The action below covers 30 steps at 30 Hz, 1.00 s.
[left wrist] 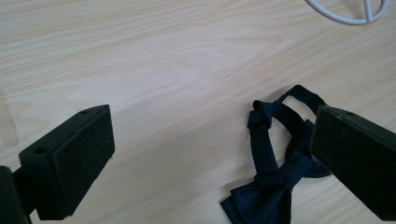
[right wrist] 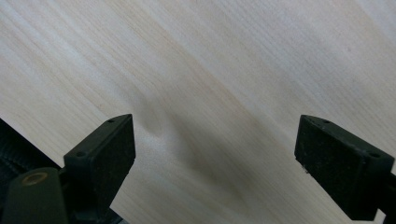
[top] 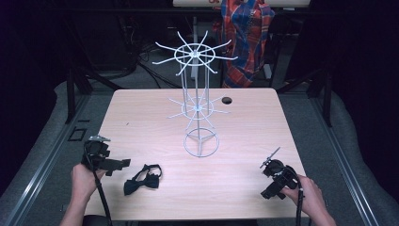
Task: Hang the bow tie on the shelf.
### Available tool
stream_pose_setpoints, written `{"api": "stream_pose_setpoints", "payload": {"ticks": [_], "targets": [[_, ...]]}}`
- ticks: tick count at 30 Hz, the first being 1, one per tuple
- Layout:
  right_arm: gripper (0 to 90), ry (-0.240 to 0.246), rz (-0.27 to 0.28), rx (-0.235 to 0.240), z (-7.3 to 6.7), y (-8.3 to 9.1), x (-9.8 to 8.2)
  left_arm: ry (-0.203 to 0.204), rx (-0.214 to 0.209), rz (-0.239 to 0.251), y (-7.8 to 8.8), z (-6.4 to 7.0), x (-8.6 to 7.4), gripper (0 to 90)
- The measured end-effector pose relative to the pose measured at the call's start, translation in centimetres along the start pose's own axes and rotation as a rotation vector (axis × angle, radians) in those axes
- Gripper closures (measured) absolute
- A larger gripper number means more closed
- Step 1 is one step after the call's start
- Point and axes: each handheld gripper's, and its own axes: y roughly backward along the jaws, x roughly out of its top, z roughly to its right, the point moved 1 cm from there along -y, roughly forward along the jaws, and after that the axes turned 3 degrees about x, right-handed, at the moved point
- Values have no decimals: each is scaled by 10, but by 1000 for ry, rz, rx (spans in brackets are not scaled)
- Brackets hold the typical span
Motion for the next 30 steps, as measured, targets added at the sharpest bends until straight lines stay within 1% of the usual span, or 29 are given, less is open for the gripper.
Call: {"api": "stream_pose_setpoints", "payload": {"ticks": [3,4,5,7,11,17,18,19,20,21,24,28,29,30], "targets": [[122,1,-5,-4,0,0,0,6,-5,-15,-4,-2,1,3],[122,14,-30,-1,2,0,1,9,-9,-21,-5,-2,1,3],[123,3,-29,2,2,-1,1,8,-13,-30,-7,-2,2,1],[124,1,-27,3,2,-1,1,3,-25,-41,-8,0,2,1],[126,9,-16,3,-1,-1,2,-3,-10,-37,-7,3,1,1],[126,25,-13,7,-4,-1,3,-4,-10,-51,-8,5,1,1],[126,26,-7,7,-3,-1,4,1,-31,-61,-11,6,1,1],[126,26,-7,7,-3,-1,4,1,-31,-61,-11,6,1,1],[126,27,-5,7,-4,-1,4,-2,-48,-72,-14,9,2,1],[126,27,-5,7,-4,-1,4,-2,-48,-72,-14,9,2,1],[126,34,-8,13,-5,-1,5,-20,-48,-83,-17,15,3,1],[126,52,-5,6,-7,-1,5,-42,-44,-90,-18,20,4,1],[125,52,-6,5,-8,0,5,-53,-46,-100,-20,22,4,1],[125,56,-3,-1,-8,1,5,-54,-45,-102,-21,23,4,1]]}}
